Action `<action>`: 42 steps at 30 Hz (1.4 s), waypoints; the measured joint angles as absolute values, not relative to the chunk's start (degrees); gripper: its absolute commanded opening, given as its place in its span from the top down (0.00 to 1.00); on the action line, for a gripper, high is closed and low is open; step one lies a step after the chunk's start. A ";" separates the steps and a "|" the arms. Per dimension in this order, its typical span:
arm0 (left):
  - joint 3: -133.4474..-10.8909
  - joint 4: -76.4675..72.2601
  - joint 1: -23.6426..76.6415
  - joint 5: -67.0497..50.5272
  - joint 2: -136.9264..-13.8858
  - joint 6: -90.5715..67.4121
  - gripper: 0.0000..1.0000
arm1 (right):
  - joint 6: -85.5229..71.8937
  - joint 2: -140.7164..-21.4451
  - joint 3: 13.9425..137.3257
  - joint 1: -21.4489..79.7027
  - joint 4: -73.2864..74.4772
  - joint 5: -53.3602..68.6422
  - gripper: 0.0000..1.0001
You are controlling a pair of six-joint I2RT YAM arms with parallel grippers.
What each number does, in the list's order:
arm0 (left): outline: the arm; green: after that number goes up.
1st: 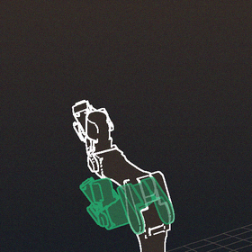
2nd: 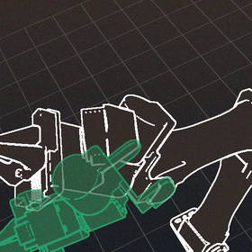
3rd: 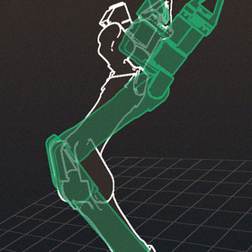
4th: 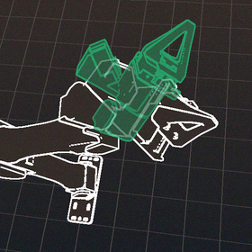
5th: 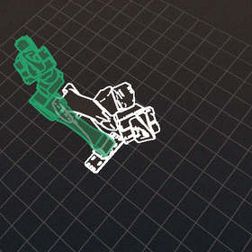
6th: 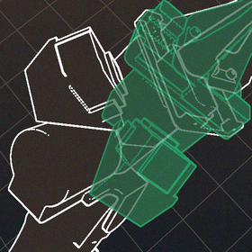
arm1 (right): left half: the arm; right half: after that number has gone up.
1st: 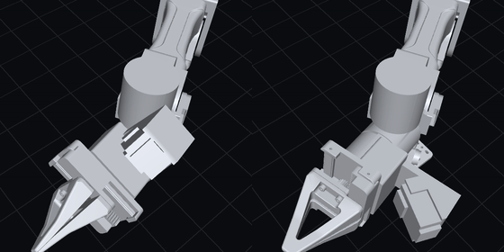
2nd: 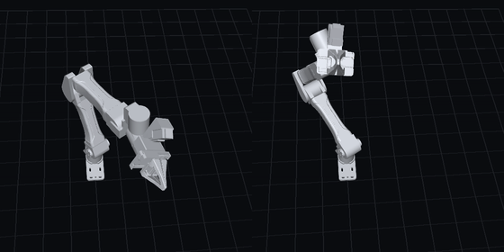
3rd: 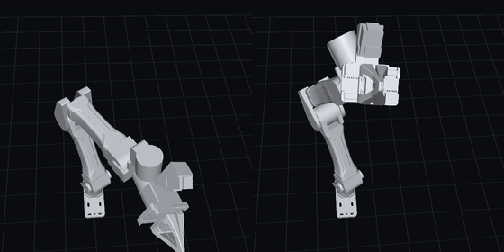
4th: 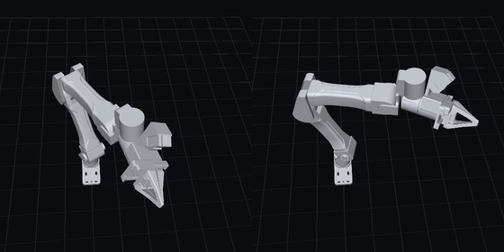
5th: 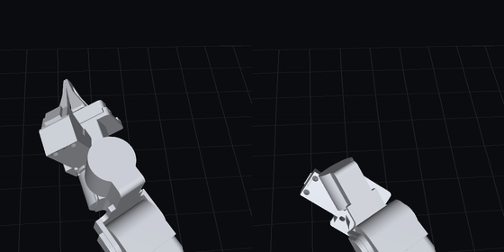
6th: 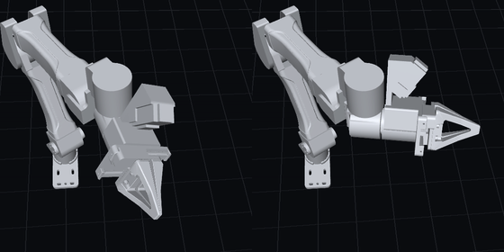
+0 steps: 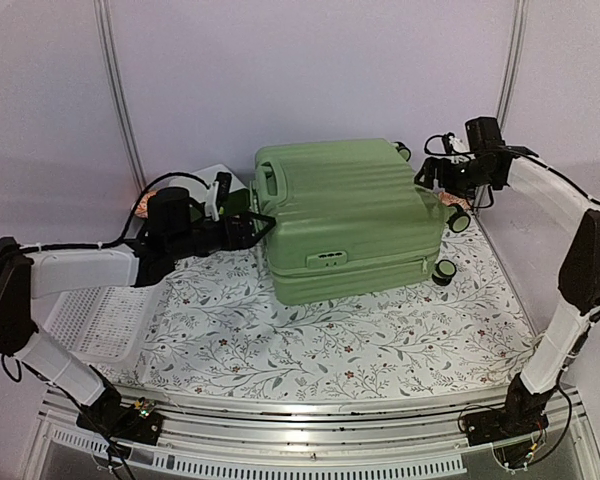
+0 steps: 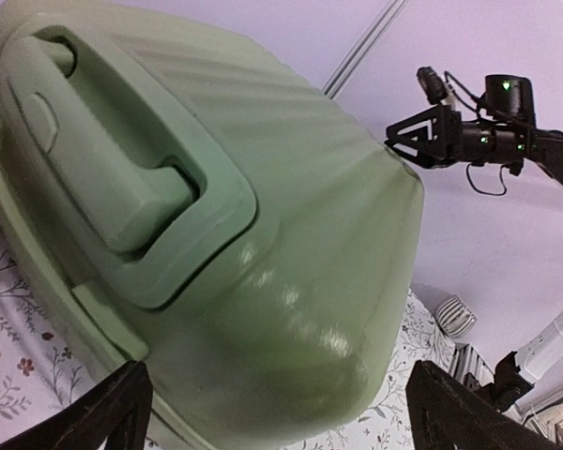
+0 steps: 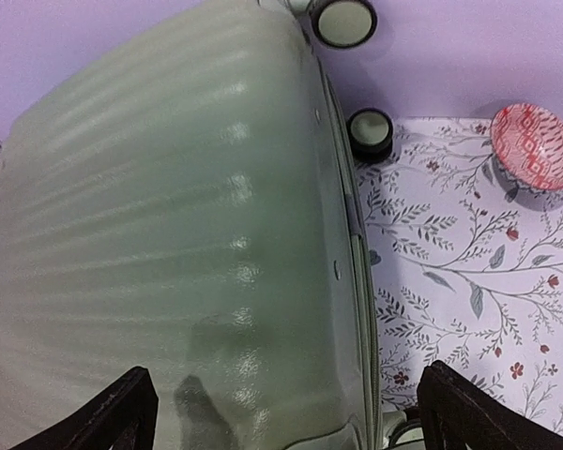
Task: Open, take out, and arrange the luggage
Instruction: Adjust the luggage at the center of the board.
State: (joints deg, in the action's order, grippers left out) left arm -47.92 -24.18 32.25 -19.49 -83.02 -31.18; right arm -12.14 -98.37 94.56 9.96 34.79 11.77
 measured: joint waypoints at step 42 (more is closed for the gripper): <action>-71.70 -2.72 32.93 -14.52 -85.27 -22.46 0.02 | -19.53 -77.43 67.94 29.04 32.05 5.72 0.01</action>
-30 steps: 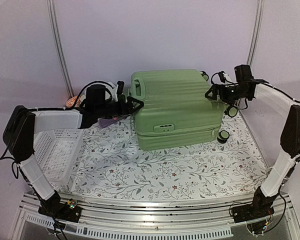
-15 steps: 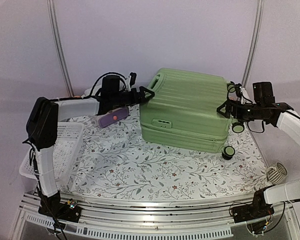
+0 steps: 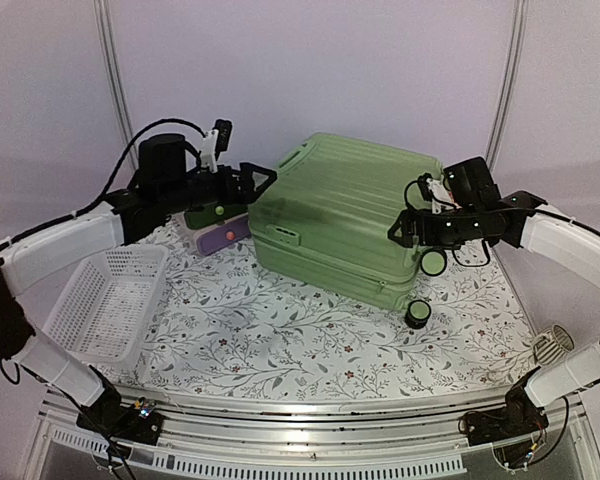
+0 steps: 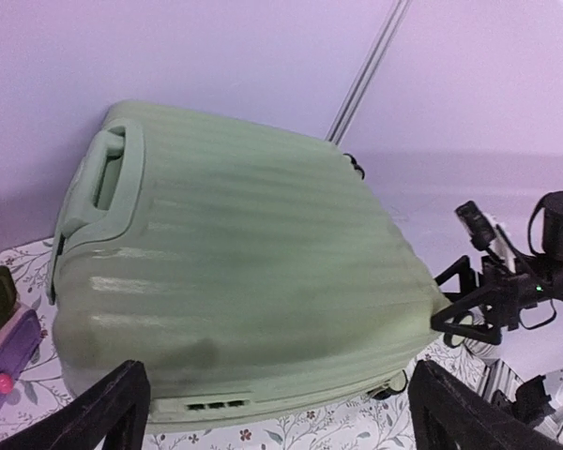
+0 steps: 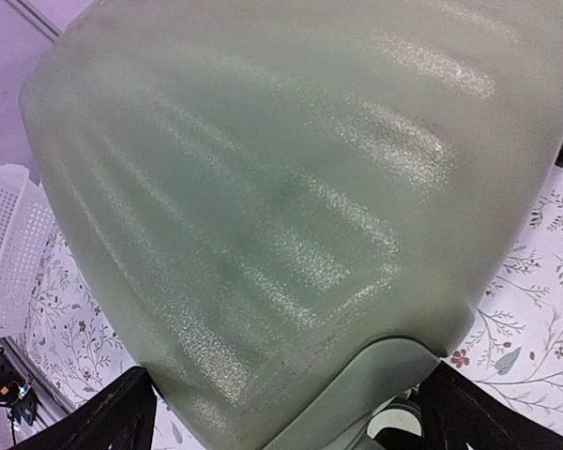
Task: Open, take out, and arrange the luggage
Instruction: Adjust the luggage at the center of the board, then pick up the zipper from the luggage.
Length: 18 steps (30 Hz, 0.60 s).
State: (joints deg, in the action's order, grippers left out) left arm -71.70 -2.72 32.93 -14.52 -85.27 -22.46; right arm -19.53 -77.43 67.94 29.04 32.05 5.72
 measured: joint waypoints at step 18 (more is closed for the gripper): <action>-40.14 -10.02 43.09 -11.29 -66.41 -22.50 0.02 | -19.29 -58.15 58.22 45.01 26.96 -8.25 0.02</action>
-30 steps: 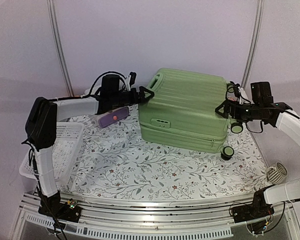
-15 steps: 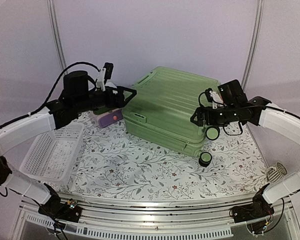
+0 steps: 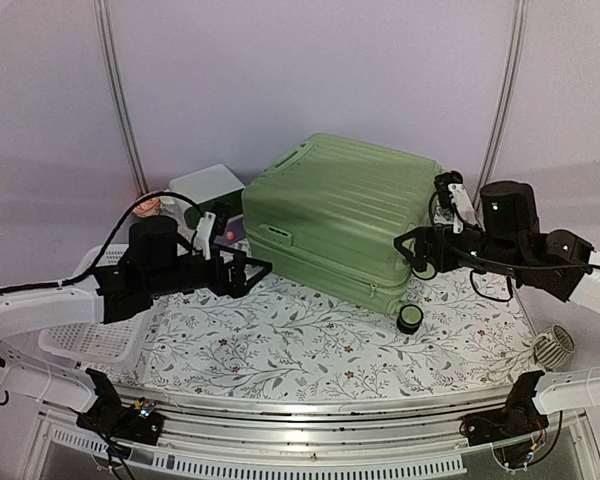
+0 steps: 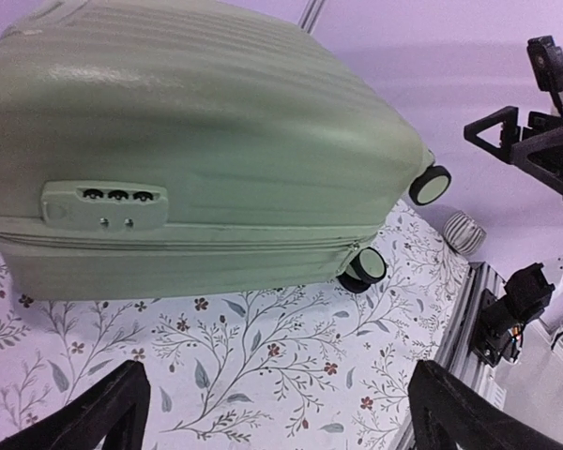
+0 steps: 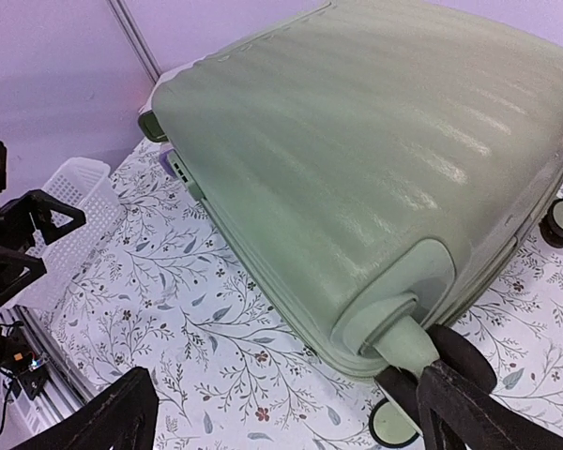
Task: Open, take out, and arrange the luggage
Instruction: Pick up the zipper from the luggage.
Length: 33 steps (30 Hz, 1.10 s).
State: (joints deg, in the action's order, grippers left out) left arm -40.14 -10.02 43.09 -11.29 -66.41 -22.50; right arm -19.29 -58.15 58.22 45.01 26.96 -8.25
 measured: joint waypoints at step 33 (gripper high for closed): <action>-52.05 -26.96 37.17 -10.55 -96.62 -24.25 0.02 | -29.50 -40.07 25.87 44.97 12.51 -6.22 0.04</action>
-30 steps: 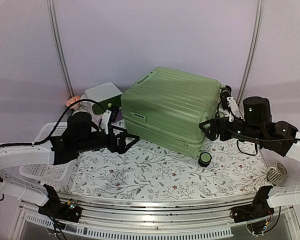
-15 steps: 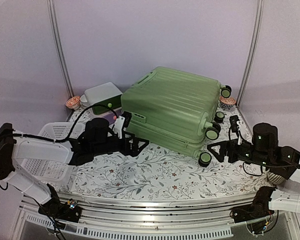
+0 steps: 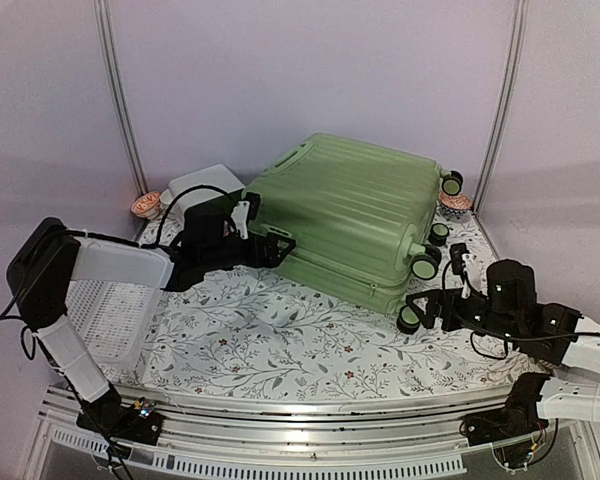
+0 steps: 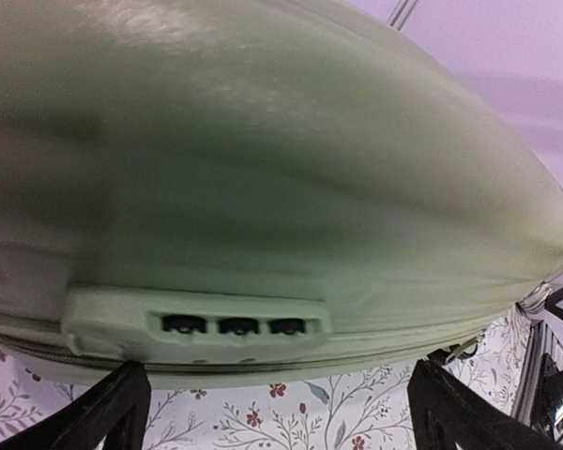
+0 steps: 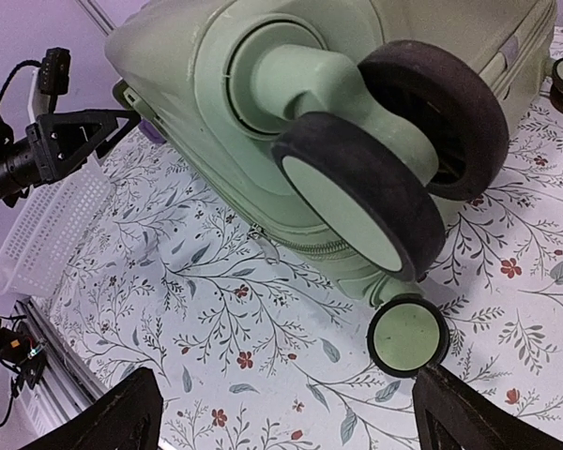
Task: Open, take out, and arrange the luggage
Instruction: Pick up the zipper from the luggage.
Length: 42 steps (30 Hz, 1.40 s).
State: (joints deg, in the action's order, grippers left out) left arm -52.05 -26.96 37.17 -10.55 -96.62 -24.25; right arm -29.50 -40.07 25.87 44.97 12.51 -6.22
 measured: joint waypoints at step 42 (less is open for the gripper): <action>-47.92 -62.04 56.42 -4.12 -117.56 -13.96 0.59 | -15.62 -54.68 39.94 39.38 13.93 1.15 0.03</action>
